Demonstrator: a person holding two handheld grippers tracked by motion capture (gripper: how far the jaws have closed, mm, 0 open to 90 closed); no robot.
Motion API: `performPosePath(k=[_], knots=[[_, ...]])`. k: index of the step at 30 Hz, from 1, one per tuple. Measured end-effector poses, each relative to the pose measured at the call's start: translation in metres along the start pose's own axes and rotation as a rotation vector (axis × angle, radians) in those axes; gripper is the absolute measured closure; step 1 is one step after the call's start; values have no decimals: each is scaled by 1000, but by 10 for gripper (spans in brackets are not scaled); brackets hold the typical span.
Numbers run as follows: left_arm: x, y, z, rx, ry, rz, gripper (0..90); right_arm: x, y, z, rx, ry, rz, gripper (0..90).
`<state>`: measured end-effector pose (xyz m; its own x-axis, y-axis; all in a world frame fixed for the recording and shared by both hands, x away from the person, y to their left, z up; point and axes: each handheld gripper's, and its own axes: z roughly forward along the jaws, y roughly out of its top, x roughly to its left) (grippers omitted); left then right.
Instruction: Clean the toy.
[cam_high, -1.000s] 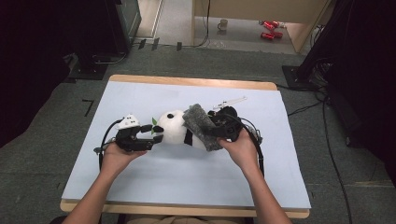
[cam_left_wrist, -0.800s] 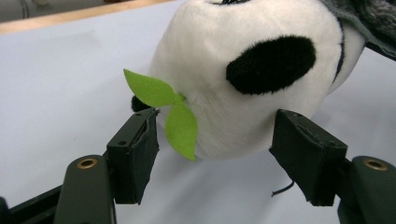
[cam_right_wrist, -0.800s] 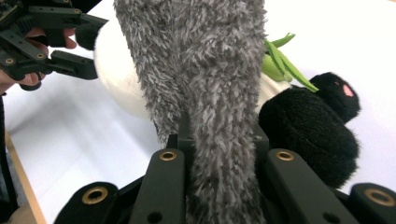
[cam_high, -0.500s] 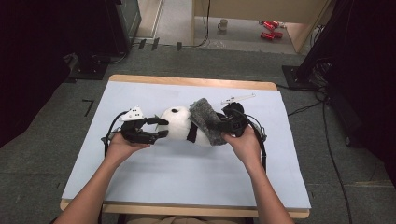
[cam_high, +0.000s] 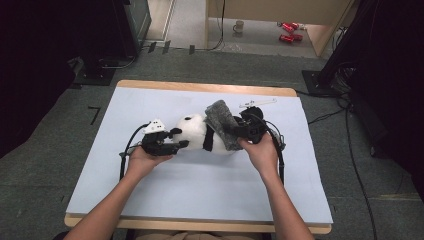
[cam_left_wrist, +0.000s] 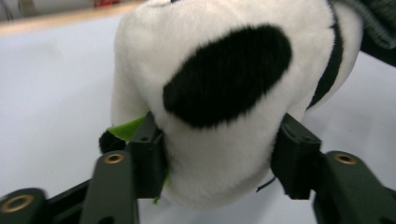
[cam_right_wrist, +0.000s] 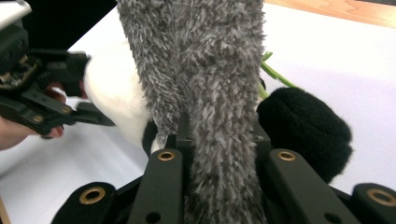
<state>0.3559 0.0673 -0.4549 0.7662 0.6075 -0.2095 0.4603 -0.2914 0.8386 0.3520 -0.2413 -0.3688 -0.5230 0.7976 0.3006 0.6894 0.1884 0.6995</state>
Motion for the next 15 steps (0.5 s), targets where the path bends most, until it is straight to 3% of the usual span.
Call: performPosePath(k=[2, 7, 15], knots=[[-5, -1, 0, 14, 8, -22, 484, 4, 2, -2, -2, 1, 7, 755], [-20, -4, -3, -16, 48, -50, 490, 30, 10, -9, -32, 40, -20, 754], [-34, -4, -12, -29, 67, -55, 511, 61, 10, 8, -11, 113, -46, 748]])
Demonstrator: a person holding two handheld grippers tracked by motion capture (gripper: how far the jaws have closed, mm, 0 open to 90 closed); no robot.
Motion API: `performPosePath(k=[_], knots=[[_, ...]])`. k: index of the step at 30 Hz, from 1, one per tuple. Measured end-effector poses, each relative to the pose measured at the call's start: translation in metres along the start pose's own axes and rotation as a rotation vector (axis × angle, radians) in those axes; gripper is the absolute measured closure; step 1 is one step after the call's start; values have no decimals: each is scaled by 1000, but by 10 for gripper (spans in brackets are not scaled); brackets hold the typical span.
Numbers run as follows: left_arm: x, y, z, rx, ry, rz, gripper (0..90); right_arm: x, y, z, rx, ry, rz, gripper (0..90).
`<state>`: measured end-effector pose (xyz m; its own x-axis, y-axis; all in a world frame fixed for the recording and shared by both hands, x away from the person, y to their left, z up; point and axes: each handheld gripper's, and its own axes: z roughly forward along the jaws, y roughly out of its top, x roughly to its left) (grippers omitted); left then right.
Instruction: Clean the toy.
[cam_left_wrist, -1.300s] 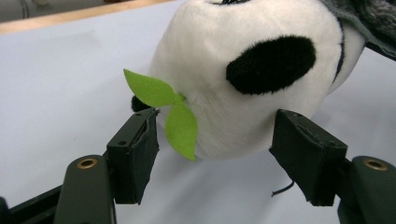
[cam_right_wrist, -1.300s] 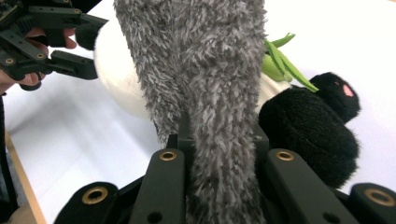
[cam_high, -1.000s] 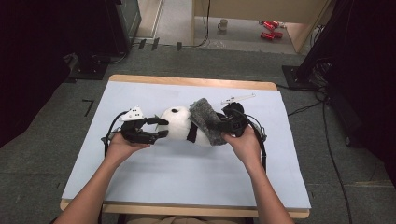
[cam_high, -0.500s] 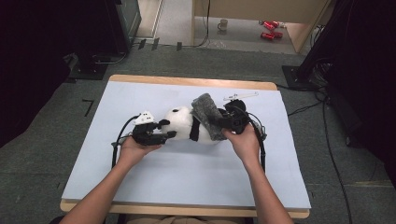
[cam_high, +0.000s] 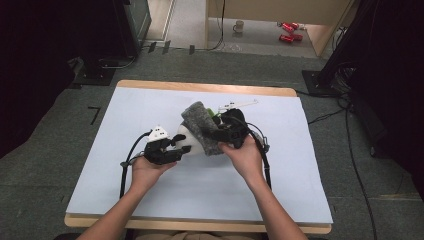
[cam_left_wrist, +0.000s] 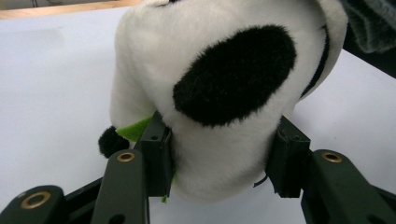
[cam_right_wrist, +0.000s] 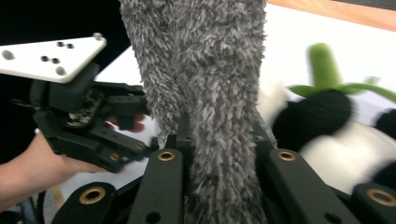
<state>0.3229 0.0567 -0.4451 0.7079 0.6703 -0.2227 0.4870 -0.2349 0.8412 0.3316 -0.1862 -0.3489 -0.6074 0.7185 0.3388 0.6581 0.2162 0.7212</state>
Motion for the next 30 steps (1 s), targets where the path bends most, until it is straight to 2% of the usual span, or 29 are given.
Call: performPosePath(k=[2, 4, 7, 9, 12, 16, 18, 20, 27, 30], knots=[[-5, -2, -5, -21, 12, 4, 521, 7, 0, 11, 17, 26, -21, 740], [-9, -3, -8, -3, 39, 10, 535, 9, -4, 24, 40, 38, -24, 741], [-3, -9, -7, 9, 37, -15, 538, 5, -9, 34, 40, 56, -28, 747], [1, -11, -4, 14, 35, -28, 537, 2, -10, 39, 49, 40, -57, 748], [7, -14, -2, 7, 23, -40, 537, -1, -11, 42, 53, 23, -69, 749], [13, -14, -2, 4, 4, -61, 535, -5, -12, 40, 66, -30, -82, 748], [15, -14, -1, -1, 0, -68, 534, -12, -13, 36, 67, -59, -77, 751], [15, -13, -1, 0, -3, -63, 532, -19, -13, 33, 73, -53, -42, 756], [22, -11, 0, 10, -31, -73, 522, -25, -12, 26, 76, -70, -44, 765], [24, -9, 0, 20, -36, -70, 520, -29, -11, 20, 70, -77, -31, 765]])
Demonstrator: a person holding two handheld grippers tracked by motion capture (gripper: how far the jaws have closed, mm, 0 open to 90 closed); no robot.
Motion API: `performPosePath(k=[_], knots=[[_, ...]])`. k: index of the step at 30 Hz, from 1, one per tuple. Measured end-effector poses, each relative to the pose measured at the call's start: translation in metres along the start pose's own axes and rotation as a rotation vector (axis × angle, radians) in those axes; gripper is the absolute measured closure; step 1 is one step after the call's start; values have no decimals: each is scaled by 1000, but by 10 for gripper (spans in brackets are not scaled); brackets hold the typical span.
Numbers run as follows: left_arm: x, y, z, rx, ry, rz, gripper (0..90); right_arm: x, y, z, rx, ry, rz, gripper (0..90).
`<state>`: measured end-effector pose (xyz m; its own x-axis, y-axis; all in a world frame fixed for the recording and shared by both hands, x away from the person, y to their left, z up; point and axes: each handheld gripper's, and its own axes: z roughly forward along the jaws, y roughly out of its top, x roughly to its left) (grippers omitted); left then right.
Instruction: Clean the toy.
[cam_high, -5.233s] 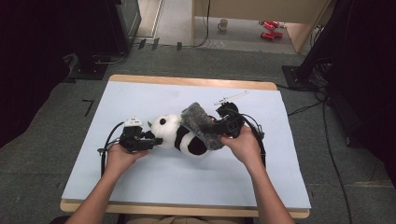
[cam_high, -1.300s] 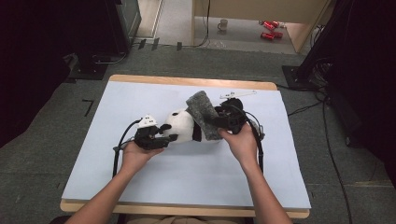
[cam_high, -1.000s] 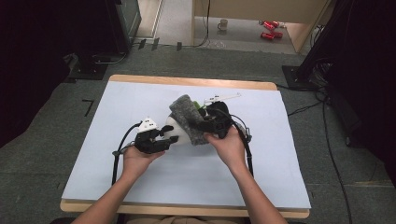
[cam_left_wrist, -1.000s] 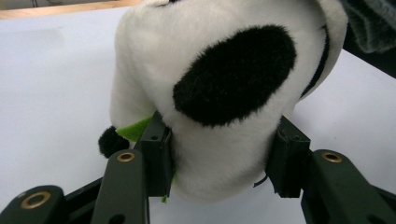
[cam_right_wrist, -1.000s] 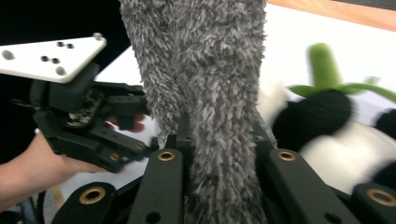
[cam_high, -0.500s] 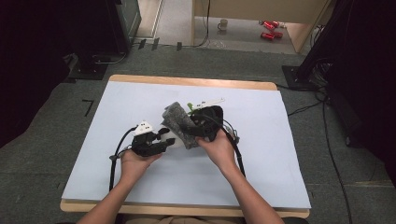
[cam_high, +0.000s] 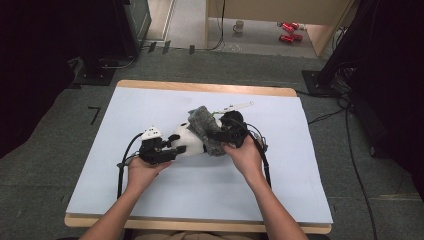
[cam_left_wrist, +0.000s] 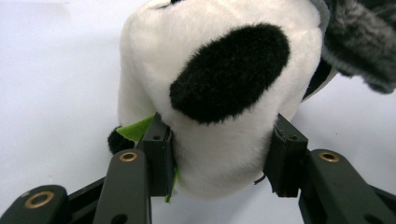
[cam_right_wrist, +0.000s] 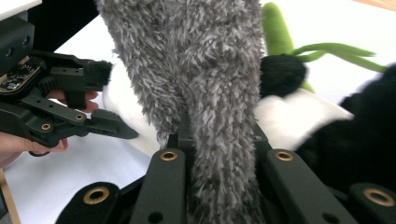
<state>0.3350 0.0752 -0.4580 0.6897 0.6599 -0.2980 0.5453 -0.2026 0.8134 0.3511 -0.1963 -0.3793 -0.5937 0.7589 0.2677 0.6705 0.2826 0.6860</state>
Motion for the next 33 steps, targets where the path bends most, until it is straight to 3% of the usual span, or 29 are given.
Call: performPosePath(k=[10, 22, 29, 31, 33], knots=[[8, 4, 1, 12, -19, -16, 516, -28, -5, -28, -59, -33, 100, 762], [11, 9, 4, 17, -23, -36, 514, -52, -21, -48, -113, -88, 155, 760], [13, 9, 4, 17, -23, -44, 512, -65, -28, -57, -106, -137, 189, 758], [12, 9, 5, 14, -19, -40, 512, -64, -27, -64, -111, -124, 210, 760], [11, 9, 5, 14, -16, -36, 511, -56, -22, -71, -128, -113, 192, 762]])
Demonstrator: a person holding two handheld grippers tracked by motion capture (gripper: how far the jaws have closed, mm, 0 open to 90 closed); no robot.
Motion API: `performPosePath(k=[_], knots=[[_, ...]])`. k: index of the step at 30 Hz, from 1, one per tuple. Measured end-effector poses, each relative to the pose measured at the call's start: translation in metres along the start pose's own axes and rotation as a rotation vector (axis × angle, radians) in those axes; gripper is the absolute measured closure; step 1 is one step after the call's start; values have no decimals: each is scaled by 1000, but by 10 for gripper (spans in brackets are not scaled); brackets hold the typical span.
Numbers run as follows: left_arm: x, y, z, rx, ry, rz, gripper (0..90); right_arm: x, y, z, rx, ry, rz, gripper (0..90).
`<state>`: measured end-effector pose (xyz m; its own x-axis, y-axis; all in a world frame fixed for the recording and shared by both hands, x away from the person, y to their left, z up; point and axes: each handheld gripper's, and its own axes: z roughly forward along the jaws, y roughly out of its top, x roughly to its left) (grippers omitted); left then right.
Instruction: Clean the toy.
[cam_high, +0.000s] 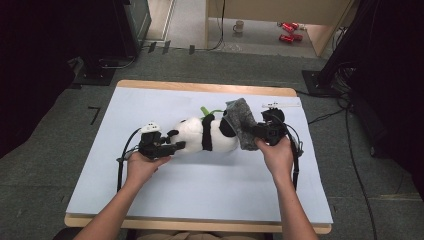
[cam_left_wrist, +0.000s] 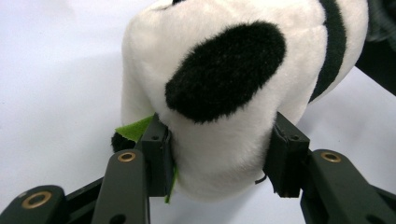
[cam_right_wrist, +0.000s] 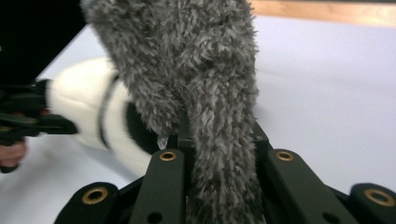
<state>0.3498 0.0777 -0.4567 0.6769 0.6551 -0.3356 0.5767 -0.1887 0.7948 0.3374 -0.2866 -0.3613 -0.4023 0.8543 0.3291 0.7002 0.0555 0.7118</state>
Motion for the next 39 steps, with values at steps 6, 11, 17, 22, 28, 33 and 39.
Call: performPosePath(k=[6, 11, 17, 22, 28, 33, 39], knots=[[-5, 2, -1, -4, -16, -53, 499, 28, 9, -4, -22, 65, -47, 761], [-14, 1, 1, -4, 0, -19, 498, 40, 11, 8, 4, 106, -64, 759], [-20, -2, -2, -22, 3, -41, 498, 67, 14, 29, 31, 174, -104, 754], [-30, -4, -4, -32, 34, -8, 498, 90, 13, 48, 64, 199, -142, 752], [-36, -4, -5, -28, 56, 7, 499, 97, 4, 71, 105, 218, -162, 744], [-34, -4, -2, -17, 62, 17, 500, 88, 1, 72, 89, 168, -229, 748], [-26, -5, -2, -18, 42, 17, 502, 66, 1, 69, 105, 106, -203, 760]])
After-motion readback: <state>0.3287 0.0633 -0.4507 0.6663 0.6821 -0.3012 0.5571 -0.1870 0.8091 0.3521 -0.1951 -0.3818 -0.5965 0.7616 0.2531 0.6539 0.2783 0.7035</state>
